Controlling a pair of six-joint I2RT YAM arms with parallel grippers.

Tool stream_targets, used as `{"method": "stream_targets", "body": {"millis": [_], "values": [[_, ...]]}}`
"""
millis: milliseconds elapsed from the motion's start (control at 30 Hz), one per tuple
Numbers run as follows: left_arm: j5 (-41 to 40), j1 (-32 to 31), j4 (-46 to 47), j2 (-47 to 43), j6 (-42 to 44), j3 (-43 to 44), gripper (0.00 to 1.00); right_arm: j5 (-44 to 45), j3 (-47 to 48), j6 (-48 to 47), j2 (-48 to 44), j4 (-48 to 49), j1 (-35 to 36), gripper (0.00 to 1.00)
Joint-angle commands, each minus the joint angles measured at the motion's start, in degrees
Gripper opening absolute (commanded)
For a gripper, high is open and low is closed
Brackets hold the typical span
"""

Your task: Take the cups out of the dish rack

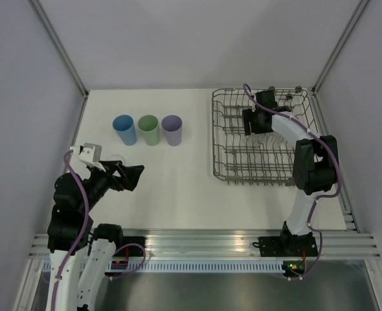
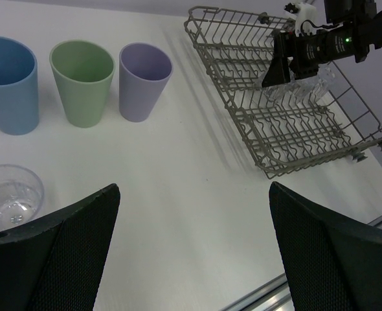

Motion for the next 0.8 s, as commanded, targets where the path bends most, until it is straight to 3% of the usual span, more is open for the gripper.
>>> {"method": "stream_targets", "body": {"millis": [0,167,567,767], "values": [[-0.4,-0.2,1.9,0.8,-1.6,0.1,1.0,0.5,1.8,-0.4,-0.1,-0.5,-0.1,0.71],[-0.4,-0.2,2.0,0.9,-1.6,0.1,1.0,1.0,2.4,-0.1,-1.9,-1.7,-0.1,0.6],[0.9,-0.2,2.2,2.2,-1.6,0.3,1.0,0.9,3.7,2.2,-12.5,-3.2,0.5,0.54],[4.2,-0.2,3.6,5.1,-3.4,1.2,1.0,-9.5,-1.2,6.0,-23.0,1.9,2.0,0.51]]}}
